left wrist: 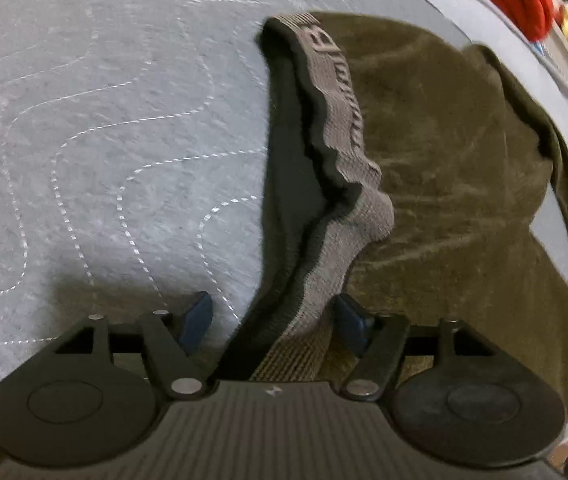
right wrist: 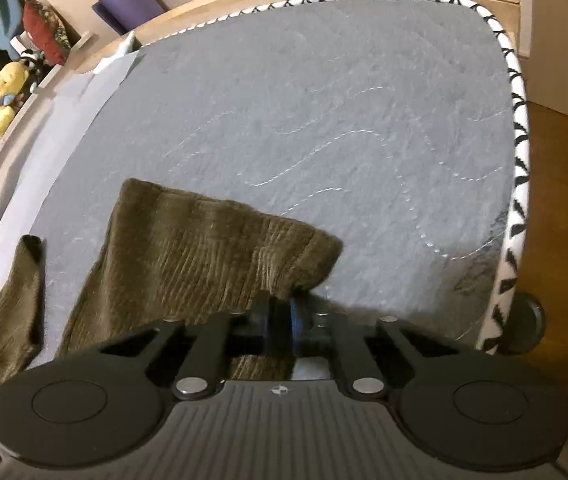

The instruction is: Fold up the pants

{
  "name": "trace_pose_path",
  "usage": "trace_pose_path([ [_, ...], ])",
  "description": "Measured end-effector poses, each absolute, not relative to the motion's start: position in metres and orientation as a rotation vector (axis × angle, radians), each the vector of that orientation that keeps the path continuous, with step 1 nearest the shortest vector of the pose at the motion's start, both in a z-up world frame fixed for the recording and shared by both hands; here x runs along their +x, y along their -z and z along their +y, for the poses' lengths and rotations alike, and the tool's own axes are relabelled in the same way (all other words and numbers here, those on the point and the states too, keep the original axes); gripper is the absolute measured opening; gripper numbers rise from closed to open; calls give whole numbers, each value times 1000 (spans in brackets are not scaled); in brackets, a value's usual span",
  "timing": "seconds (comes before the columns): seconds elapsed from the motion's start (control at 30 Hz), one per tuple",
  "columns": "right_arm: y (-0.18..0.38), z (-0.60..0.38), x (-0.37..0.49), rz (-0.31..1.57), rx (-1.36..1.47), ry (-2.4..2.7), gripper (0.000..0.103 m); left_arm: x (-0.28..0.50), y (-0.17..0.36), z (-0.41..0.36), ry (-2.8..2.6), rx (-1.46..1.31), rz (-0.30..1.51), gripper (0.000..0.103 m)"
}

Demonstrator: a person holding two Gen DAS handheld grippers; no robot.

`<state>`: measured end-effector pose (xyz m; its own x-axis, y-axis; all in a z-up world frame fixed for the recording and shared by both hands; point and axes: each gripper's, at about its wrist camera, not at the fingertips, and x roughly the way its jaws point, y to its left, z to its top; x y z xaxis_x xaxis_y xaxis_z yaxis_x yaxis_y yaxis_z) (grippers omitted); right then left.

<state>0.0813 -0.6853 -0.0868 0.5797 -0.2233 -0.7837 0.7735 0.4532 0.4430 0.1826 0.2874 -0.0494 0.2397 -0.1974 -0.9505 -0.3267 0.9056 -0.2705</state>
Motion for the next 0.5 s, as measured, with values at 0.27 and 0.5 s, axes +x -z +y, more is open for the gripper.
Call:
trace_pose_path([
  [0.27,82,-689,61,719,811,820,10,173,44,267,70,-322,1330,30],
  [0.5,80,-666,74,779,723,744,27,151,14,295,86,-342,1242,25],
])
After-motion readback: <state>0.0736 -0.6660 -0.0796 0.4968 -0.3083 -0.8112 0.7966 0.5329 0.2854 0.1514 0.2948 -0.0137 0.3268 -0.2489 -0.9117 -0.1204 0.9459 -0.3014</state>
